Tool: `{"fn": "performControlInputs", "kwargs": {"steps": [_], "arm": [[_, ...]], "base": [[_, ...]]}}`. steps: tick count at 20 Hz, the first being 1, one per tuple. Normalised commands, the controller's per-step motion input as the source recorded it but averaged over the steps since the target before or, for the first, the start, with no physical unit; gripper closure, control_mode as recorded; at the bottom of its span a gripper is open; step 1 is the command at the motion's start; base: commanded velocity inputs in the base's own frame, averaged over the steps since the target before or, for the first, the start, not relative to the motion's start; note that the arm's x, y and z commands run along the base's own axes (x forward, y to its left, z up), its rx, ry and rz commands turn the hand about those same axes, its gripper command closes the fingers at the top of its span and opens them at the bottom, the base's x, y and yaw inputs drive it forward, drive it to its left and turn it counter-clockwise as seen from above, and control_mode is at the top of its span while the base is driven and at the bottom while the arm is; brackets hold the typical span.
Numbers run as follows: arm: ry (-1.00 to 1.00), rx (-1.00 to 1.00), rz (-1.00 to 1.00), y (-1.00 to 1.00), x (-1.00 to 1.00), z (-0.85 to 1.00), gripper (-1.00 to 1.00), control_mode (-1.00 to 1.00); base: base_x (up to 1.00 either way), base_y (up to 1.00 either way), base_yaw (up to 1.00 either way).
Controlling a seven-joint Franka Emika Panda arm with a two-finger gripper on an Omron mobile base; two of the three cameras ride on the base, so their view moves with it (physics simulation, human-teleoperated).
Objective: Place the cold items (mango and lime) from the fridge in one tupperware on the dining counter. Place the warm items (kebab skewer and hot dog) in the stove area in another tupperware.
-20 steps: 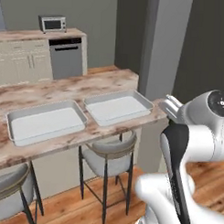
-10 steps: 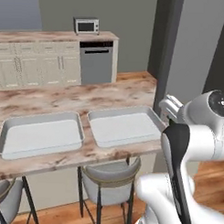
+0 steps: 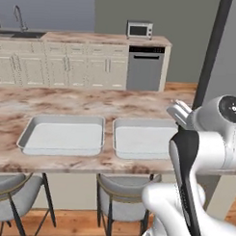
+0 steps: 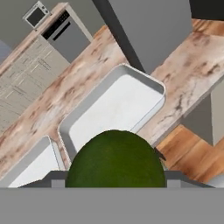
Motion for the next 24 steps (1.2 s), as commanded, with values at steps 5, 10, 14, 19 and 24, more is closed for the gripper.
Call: {"fn": "performControlInputs", "kwargs": {"steps": [5, 10, 14, 19, 24], "arm": [[0.0, 0.0, 0.15, -0.09, 0.04, -0.05, 1.0, -1.0], [0.02, 0.0, 0.36, -0.28, 0.23, -0.15, 1.0, -1.0], [0.13, 0.0, 0.15, -0.33, 0.54, -0.17, 1.0, -1.0], [0.18, 0.0, 0.0, -0.02, 0.7, -0.16, 1.0, -1.0], [0.2, -0.04, 0.0, 0.0, 0.69, -0.39, 1.0, -1.0]], "base": [[0.05, -0.16, 0.26], [0.0, 0.0, 0.0], [0.0, 0.0, 0.0], [0.0, 0.0, 0.0], [0.0, 0.0, 0.0]]}}
